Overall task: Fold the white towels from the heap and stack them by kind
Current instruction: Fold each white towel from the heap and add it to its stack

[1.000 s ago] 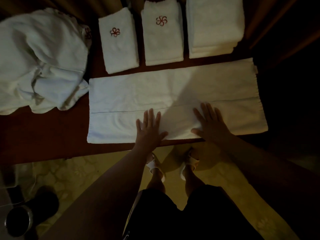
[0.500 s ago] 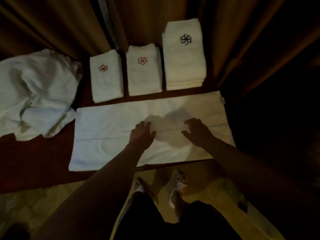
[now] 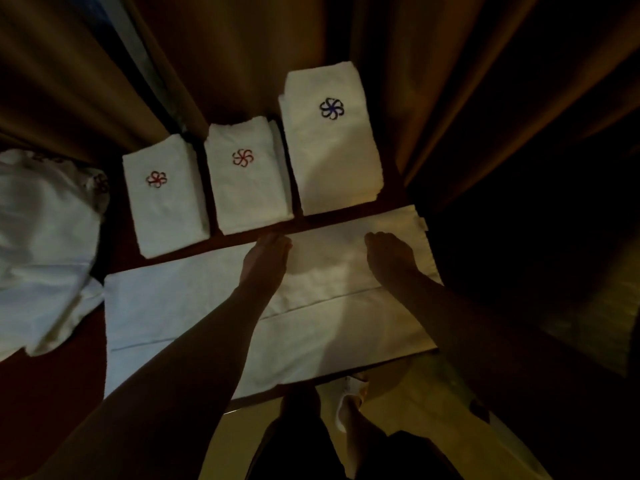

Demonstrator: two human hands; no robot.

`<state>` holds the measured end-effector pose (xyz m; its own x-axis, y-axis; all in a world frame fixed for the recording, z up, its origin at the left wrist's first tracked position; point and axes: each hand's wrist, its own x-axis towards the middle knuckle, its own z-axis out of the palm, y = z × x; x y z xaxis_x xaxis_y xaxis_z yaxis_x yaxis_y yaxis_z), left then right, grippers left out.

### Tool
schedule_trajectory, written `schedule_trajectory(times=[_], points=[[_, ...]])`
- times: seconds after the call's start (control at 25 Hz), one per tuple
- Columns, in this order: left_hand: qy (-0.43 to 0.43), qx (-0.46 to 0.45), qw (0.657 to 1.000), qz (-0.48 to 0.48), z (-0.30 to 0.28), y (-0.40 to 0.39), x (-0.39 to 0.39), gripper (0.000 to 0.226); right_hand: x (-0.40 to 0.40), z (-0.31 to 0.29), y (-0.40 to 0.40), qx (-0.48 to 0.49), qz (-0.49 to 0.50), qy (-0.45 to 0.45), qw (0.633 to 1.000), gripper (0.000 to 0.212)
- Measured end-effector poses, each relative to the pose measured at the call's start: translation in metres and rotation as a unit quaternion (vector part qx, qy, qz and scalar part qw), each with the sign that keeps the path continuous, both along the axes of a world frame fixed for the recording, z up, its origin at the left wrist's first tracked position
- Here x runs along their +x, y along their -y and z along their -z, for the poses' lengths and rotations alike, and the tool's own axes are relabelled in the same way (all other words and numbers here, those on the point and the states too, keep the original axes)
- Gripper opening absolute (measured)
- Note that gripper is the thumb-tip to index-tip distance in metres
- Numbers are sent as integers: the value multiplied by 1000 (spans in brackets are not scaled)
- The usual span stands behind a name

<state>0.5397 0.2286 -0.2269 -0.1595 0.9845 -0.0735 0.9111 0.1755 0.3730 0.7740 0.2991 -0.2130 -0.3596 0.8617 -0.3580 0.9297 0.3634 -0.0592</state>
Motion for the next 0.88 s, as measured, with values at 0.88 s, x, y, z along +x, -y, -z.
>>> schedule_trajectory(times=[0.88], points=[[31, -5, 999, 33, -15, -13, -33, 23, -25, -10, -38, 97, -110, -22, 989, 33]])
